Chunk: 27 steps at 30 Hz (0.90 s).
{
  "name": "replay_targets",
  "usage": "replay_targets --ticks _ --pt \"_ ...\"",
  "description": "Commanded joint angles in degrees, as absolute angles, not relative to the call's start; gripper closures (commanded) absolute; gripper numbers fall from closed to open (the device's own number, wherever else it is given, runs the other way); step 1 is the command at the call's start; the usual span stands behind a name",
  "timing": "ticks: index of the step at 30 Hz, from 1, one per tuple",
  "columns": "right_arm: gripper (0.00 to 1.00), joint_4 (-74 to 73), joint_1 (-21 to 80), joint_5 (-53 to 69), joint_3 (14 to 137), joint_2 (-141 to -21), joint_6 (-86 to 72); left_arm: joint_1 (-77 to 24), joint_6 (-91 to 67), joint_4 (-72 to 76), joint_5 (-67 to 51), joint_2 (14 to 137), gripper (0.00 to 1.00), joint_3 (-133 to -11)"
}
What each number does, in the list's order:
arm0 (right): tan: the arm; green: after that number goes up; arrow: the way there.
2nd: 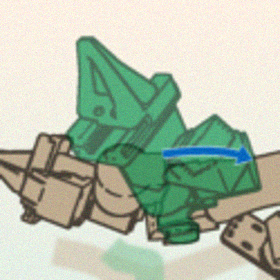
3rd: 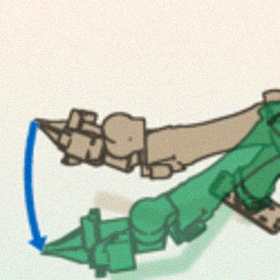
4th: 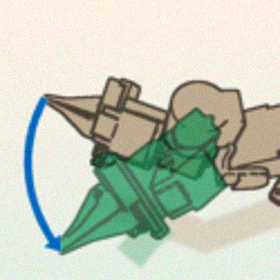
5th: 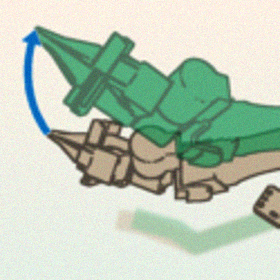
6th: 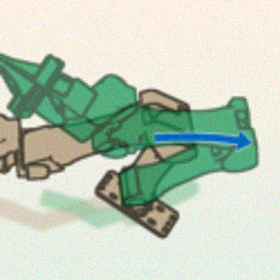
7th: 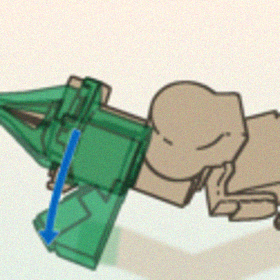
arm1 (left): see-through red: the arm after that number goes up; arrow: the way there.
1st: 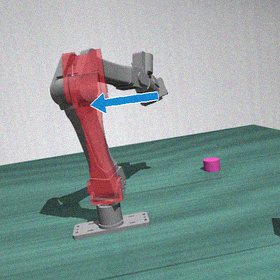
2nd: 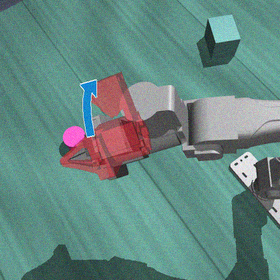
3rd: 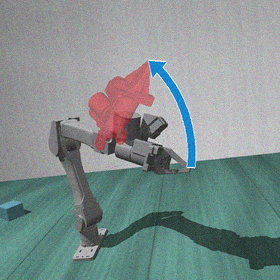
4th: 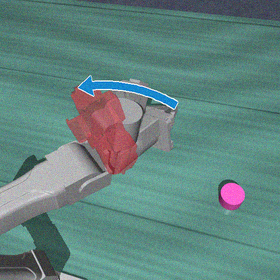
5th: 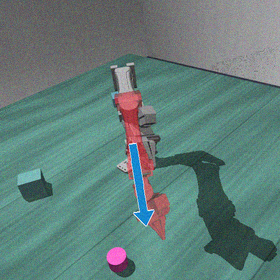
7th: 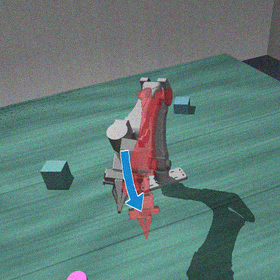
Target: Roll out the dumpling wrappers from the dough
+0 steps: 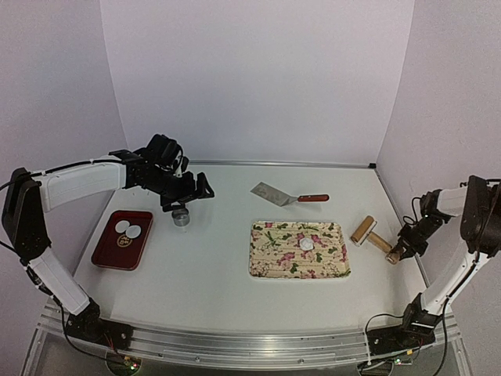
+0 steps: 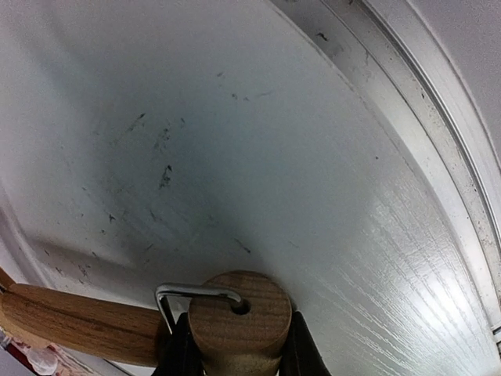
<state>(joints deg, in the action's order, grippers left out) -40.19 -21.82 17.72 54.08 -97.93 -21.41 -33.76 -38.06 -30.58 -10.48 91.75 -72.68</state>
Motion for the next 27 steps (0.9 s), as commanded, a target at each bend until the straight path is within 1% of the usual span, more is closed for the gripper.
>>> replay_targets --ticks 1,2,10,15,18,20,23,27 --pt "0.97 -39.7 -22.0 21.3 52.0 -96.8 -20.8 -33.7 -38.7 -30.5 -10.6 88.5 0.0 -75.0" --pt "1.0 -39.7 -22.0 23.0 51.9 -95.0 -20.9 -33.7 -38.7 -30.5 -10.7 88.4 0.0 -75.2" --pt "1.0 -39.4 -21.8 42.4 53.0 -78.8 -25.9 -33.7 -39.3 -29.7 -14.3 88.1 0.01 -77.9" --pt "1.0 -39.8 -21.6 49.9 56.8 -72.4 -27.7 -33.7 -38.2 -27.1 -20.3 89.2 0.0 -80.3" --pt "1.0 -41.6 -20.0 49.7 60.2 -71.3 -29.1 -33.7 -37.3 -24.7 -25.5 90.0 0.0 -82.5" --pt "1.0 -42.2 -17.0 48.0 62.6 -71.4 -30.3 -33.7 -36.7 -22.8 -28.8 90.5 0.0 -83.5" --pt "1.0 -42.3 -10.2 43.7 65.9 -73.2 -32.6 -33.8 -36.4 -19.7 -33.0 91.1 0.0 -83.9" --pt "1.0 -41.5 1.5 38.8 70.2 -77.4 -35.9 -34.7 -36.6 -16.4 -36.9 91.6 0.01 -83.2"
